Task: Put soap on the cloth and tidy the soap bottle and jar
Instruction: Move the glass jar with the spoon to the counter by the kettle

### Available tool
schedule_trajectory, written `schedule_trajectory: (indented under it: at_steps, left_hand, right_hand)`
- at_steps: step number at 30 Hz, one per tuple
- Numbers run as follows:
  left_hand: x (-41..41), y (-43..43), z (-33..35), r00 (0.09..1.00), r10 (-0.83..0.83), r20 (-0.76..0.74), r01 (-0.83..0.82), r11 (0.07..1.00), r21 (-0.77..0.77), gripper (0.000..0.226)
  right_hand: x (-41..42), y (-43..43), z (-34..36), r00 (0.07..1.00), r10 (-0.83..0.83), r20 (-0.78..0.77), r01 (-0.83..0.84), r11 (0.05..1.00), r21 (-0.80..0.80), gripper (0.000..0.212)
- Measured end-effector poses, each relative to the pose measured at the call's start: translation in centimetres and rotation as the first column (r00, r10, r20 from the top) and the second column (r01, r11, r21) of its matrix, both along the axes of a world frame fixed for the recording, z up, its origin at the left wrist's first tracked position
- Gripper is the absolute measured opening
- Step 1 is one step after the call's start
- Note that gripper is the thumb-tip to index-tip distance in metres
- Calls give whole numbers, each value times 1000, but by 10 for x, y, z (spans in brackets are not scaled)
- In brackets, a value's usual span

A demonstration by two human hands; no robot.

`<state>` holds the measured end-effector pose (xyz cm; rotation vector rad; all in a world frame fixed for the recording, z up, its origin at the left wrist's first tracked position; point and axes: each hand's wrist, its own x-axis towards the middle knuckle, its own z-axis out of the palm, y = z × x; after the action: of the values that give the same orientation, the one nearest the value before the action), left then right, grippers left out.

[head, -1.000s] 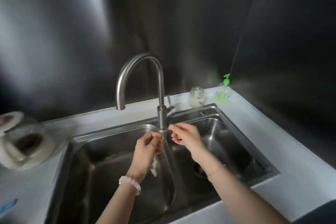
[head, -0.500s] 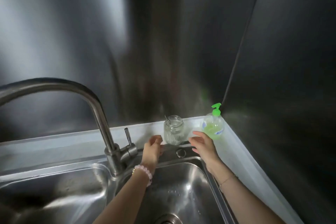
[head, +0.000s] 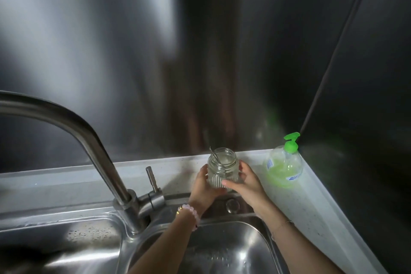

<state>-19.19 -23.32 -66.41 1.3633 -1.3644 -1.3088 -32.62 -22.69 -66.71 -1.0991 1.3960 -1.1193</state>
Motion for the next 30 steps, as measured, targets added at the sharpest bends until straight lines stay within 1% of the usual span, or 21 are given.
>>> schedule_trajectory:
  at_steps: [3, 6, 9, 14, 19, 23, 28, 30]
  left_hand:
    - [-1, -1, -3, 1000, 6, -15, -7, 1000, -15, 68]
    - [-2, 1, -3, 999, 32, -22, -32, 999, -28, 68]
    - [-2, 3, 0, 998, 37, -45, -38, 999, -26, 62]
    - [-1, 17, 9, 999, 37, -13, -38, 997, -73, 63]
    - [10, 56, 25, 999, 16, -36, -19, 994, -107, 71]
    - [29, 96, 41, 996, -14, -85, 5, 994, -111, 71]
    - [69, 143, 63, 992, 16, -123, -30, 993, -112, 76]
    - [91, 165, 72, 990, 43, -133, -59, 991, -119, 81]
  right_hand:
    - [-1, -1, -1, 1000, 15, 28, -14, 1000, -23, 74]
    - [-1, -2, -4, 1000, -4, -4, 3, 999, -49, 78]
    - [-2, -1, -3, 999, -21, -26, 20, 998, -57, 75]
    - [-4, 14, 7, 997, -53, -57, 47, 993, -104, 70]
    - [-1, 58, 34, 998, -53, -25, 49, 989, -139, 68]
    - [14, 100, 61, 1000, -15, -17, 12, 988, -153, 71]
    - [51, 140, 87, 992, 48, -119, -67, 985, -157, 72]
    - [74, 158, 94, 992, 54, -118, -73, 985, -158, 73]
